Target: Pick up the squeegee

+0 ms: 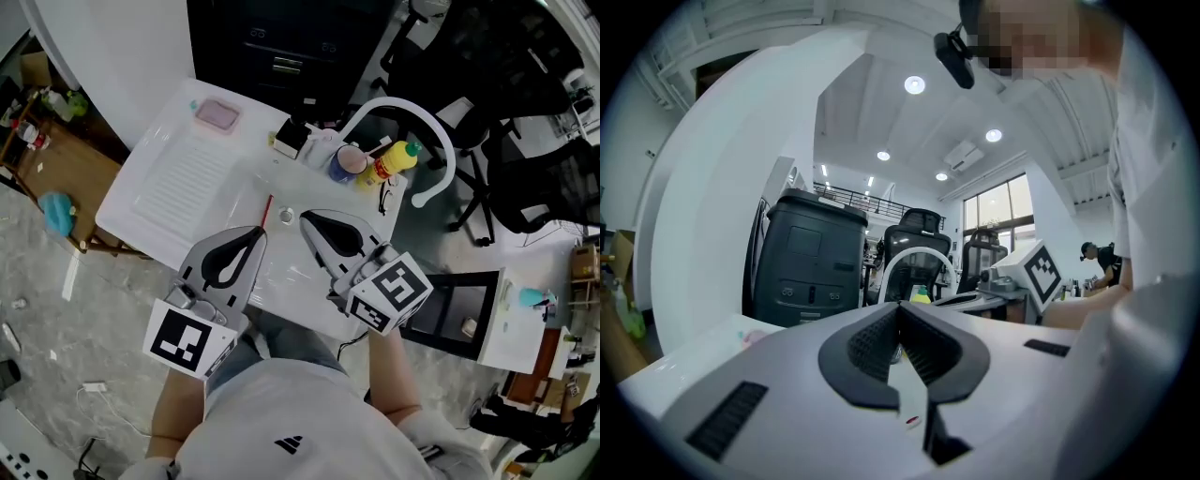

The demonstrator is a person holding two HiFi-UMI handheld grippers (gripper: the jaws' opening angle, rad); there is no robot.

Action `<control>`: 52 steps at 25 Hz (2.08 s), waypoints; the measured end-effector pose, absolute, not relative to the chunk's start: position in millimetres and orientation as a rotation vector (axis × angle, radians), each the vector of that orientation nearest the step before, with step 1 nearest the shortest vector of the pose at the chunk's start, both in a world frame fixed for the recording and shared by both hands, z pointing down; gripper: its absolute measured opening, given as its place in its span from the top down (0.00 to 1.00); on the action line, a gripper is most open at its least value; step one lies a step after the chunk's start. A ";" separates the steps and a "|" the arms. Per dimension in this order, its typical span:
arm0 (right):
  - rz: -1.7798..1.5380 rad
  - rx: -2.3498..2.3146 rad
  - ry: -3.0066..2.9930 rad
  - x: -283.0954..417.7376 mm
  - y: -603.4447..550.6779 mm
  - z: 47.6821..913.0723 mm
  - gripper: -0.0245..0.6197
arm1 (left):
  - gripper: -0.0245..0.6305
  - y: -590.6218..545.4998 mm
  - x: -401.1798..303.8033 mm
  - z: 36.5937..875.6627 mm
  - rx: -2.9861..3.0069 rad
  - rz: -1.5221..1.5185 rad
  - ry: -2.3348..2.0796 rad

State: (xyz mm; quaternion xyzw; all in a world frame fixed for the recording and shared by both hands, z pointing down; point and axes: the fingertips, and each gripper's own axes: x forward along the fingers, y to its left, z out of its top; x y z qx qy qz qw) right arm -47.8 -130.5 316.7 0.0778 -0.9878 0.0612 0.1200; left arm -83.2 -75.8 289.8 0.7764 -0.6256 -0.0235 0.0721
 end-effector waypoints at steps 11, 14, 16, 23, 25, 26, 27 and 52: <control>0.126 0.026 -2.735 -60.3 -155.1 378.0 0.94 | 0.95 -81.7 -87.8 303.5 2.190 -0.086 -1.997; 0.098 -0.023 -2.679 -64.1 -162.1 397.3 0.94 | 0.95 -81.6 -91.1 307.6 2.156 -0.071 -2.023; 0.080 -0.061 -2.637 -66.3 -165.7 410.5 0.93 | 0.95 -80.9 -93.2 312.2 2.135 -0.056 -2.035; 0.031 -0.168 -2.500 -67.6 -176.1 458.1 0.90 | 0.95 -88.0 -93.8 320.7 2.097 -0.060 -2.052; 0.017 -0.190 -2.459 -66.4 -178.4 472.1 0.88 | 0.95 -90.0 -94.0 324.4 2.092 -0.056 -2.050; 0.011 -0.201 -2.439 -65.8 -179.6 479.2 0.88 | 0.95 -91.3 -94.3 326.3 2.089 -0.053 -2.049; 0.008 -0.212 -2.419 -65.0 -181.0 486.4 0.87 | 0.95 -92.7 -94.6 328.2 2.086 -0.050 -2.049; -0.053 -0.373 -1.962 -40.6 -204.6 620.2 0.78 | 0.95 -110.6 -111.3 361.7 1.980 -0.025 -2.056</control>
